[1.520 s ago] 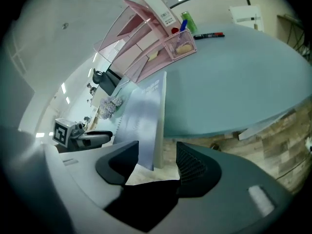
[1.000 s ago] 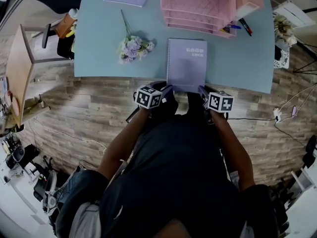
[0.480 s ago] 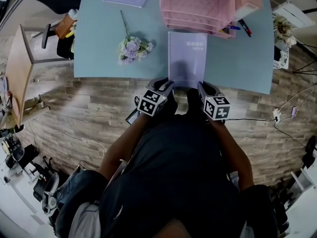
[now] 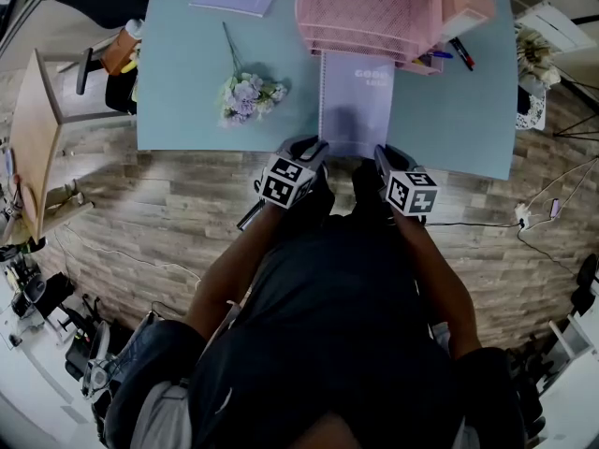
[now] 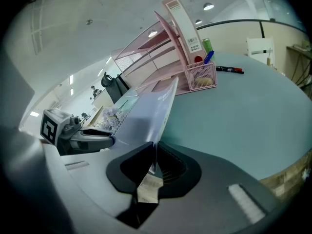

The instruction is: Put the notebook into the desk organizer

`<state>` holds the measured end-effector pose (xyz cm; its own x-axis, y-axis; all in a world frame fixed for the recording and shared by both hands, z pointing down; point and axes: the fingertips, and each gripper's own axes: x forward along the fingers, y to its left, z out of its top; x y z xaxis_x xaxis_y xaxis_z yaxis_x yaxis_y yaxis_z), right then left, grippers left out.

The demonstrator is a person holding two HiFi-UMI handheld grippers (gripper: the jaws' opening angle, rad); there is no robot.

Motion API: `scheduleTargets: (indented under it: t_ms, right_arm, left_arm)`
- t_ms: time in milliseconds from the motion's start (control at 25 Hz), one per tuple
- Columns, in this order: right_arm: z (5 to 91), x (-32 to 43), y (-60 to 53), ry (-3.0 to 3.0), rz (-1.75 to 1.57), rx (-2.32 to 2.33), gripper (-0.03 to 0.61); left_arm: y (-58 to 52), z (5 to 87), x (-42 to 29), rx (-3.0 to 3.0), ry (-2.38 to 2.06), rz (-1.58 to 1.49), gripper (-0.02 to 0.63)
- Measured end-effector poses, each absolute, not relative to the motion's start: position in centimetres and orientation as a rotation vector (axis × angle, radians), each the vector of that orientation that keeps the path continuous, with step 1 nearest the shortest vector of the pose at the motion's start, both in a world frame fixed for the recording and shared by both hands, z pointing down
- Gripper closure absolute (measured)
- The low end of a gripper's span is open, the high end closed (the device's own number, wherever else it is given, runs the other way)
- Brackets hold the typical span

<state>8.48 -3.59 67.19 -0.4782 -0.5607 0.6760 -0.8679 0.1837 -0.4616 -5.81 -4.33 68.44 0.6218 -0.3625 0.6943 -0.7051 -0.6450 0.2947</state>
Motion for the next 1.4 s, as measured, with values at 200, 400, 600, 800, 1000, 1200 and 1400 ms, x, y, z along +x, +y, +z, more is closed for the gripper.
scheduleTargets:
  t_ms: [200,400,600,800,1000,1200,1400]
  right_arm:
    - [67.2,8.7,-5.6,-2.108,1.200,1.357,0.546]
    - [67.2,8.9,-7.9,-2.104,1.209,1.366,0.546]
    - [67.4,9.0,-10.1,-2.095,1.226,1.374,0.545]
    - [67.6,9.1,-12.1,-2.083,1.244,1.395,0.545]
    - [67.6,9.4,-13.9,-2.083,1.258,1.416,0.546]
    - [67.6,9.7,-15.6,-2.083,1.261,1.421,0.546]
    - [67.9,10.0,-17.3,-2.077,1.260,1.427,0.545]
  left_arm:
    - [-6.4,68.0,-5.3,2.271,-0.840,0.786,0.460]
    - [-8.7,68.0,-5.1,2.259,-0.846,0.786,0.460]
    - [-11.1,68.2,-5.1,2.248,-0.856,0.789,0.459]
    - [-13.4,69.2,-5.5,2.252,-0.880,0.780,0.459]
    - [-15.5,69.2,-5.4,2.237,-0.913,0.772,0.459]
    - [-17.3,69.4,-5.3,2.227,-0.929,0.776,0.459]
    - [-18.9,69.6,-5.2,2.212,-0.959,0.768,0.460]
